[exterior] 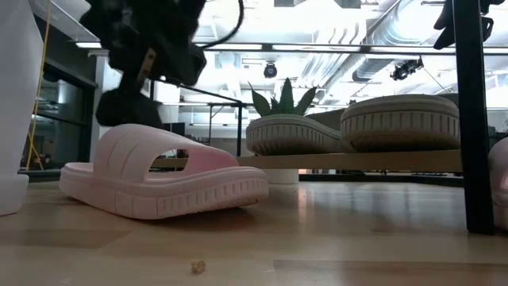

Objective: Pick and place slides into the shelf
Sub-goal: Put the left pink slide on the shelf

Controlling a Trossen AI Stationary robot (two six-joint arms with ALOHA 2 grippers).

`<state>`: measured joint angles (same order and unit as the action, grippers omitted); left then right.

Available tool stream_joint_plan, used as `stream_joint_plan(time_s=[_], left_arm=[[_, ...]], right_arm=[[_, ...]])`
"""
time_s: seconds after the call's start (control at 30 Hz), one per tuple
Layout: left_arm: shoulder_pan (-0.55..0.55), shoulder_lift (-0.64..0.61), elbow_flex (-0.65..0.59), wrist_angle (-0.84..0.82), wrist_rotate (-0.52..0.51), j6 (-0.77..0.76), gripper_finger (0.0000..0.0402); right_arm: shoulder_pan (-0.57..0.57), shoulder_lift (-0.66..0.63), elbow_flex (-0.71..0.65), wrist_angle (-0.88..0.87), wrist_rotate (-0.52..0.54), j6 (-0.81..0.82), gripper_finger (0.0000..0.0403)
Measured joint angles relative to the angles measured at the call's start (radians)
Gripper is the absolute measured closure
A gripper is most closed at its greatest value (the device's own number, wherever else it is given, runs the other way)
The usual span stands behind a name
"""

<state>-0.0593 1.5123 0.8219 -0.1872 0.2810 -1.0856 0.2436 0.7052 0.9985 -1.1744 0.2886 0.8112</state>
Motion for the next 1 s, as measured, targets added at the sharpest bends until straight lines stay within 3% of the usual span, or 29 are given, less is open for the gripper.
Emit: stream_joint_plan(time_s=[0.6, 1.0], left_arm=[[0.000, 0.124, 0.000, 0.128, 0.078, -0.021, 0.0080], [0.000, 0.148, 0.000, 0.141, 0.072, -0.018, 0.0166]], right_arm=[[0.000, 0.000, 0.000, -0.024, 0.000, -0.006, 0.0203], [0.000, 0.000, 0.000, -0.042, 0.000, -0.007, 0.0203]])
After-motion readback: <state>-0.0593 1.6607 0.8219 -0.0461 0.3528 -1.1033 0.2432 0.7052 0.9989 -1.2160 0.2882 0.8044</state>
